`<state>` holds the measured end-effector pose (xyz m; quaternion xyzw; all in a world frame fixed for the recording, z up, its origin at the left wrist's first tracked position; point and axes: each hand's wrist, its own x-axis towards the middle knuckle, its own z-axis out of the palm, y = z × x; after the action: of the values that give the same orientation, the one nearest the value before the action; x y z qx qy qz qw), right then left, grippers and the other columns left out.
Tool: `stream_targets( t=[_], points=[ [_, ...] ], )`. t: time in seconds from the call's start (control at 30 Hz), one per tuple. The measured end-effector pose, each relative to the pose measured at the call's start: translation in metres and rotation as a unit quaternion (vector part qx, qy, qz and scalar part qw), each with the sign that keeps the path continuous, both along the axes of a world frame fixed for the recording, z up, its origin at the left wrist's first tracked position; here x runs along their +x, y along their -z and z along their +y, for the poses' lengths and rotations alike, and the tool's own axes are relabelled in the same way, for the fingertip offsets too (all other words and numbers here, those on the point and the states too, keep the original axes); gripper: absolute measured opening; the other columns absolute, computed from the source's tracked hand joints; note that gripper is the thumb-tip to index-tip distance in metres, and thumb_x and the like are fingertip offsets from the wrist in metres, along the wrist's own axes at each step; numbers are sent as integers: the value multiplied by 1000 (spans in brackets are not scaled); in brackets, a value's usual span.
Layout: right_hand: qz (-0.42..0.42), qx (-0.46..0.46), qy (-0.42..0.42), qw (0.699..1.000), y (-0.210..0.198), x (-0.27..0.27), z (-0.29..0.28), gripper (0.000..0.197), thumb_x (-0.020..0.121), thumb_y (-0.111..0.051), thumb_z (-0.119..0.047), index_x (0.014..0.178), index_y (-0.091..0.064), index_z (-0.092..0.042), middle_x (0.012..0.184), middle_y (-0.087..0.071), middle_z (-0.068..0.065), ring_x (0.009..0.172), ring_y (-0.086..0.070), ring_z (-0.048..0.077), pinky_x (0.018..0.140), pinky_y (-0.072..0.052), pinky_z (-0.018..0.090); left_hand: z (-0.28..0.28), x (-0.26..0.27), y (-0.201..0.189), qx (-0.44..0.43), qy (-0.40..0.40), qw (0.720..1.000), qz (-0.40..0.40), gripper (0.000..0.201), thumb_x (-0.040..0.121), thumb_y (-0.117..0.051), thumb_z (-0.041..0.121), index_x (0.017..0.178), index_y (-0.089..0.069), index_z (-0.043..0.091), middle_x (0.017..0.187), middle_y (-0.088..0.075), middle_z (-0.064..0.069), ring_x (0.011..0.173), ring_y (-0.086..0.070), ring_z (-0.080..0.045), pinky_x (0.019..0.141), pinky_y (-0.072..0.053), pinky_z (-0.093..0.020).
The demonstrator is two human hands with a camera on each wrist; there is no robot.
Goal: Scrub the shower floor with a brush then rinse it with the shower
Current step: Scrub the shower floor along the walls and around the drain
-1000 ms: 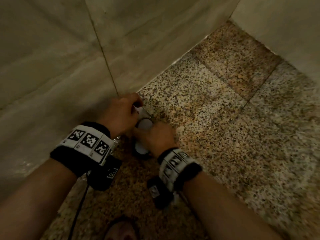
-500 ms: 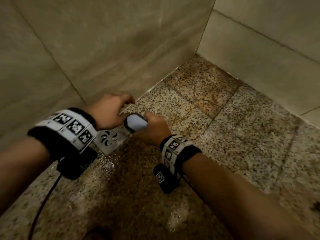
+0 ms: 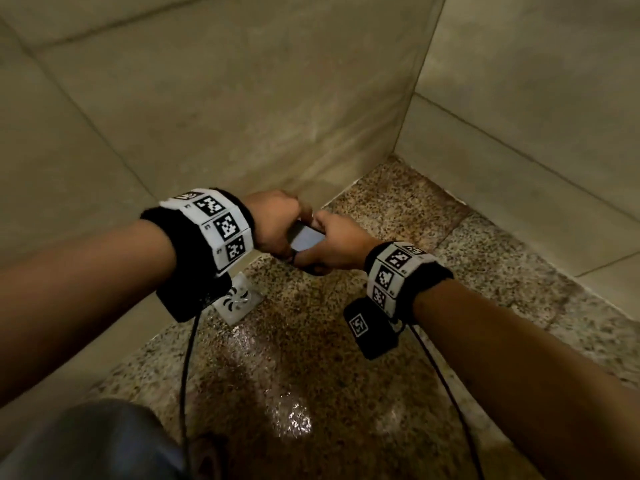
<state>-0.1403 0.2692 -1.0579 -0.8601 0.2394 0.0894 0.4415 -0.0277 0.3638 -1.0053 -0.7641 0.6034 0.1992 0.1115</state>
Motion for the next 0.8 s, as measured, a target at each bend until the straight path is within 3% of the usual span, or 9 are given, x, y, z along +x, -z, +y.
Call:
stream_targets(
  t=[0.07,0.1,0.2,0.33,0.5,0.7,0.8],
  points=[
    [5,14,-7,1000,-25,-4,-1,41,71,-84,-30,77,-44,-27,83,-55,-3,73,-54,14,60,-45,31,-4,-5,-21,12,-6,1000,6,59,75,-74,38,127,-54,23,115,-58,-7,104,-56,-25,82,-46,-29],
    [8,21,-9,1000,-38,-6,-2,43,71,-84,-28,75,-41,-27,83,-56,-1,74,-55,18,63,-46,34,-5,-7,-33,17,-13,1000,6,59,74,-75,39,126,-53,23,114,-56,-7,104,-55,-25,81,-44,-29],
    [21,50,-3,999,-82,-10,-7,39,68,-86,-24,83,-51,-19,86,-67,5,72,-64,22,71,-56,43,-8,-10,-74,27,-43,999,7,59,70,-78,40,119,-54,20,109,-51,-6,97,-52,-23,76,-44,-31],
    [33,74,19,997,-152,-9,-14,46,67,-88,-18,89,-48,-17,92,-69,13,70,-71,31,59,-59,49,-11,-11,-140,18,-84,996,31,56,64,-82,40,109,-54,19,98,-42,0,84,-49,-20,67,-39,-29],
    [22,100,34,994,-240,-19,-22,44,70,-86,-14,87,-45,-18,93,-66,14,70,-68,30,55,-58,38,-11,-19,-227,0,-123,991,50,54,66,-80,39,110,-55,19,103,-45,-5,88,-54,-25,74,-46,-29],
    [17,105,42,993,-357,-44,-32,53,69,-87,-18,109,-52,-13,98,-66,12,71,-66,26,61,-58,37,-18,-42,-340,-34,-158,981,107,55,67,-82,28,114,-56,16,110,-49,-7,98,-54,-25,74,-42,-24],
    [17,68,37,997,-410,-58,-43,55,70,-86,-23,115,-56,-16,103,-65,6,78,-64,20,66,-56,33,-29,-54,-394,-42,-174,971,159,46,70,-79,15,112,-60,13,111,-56,-9,95,-60,-26,69,-53,-29]
  ],
)
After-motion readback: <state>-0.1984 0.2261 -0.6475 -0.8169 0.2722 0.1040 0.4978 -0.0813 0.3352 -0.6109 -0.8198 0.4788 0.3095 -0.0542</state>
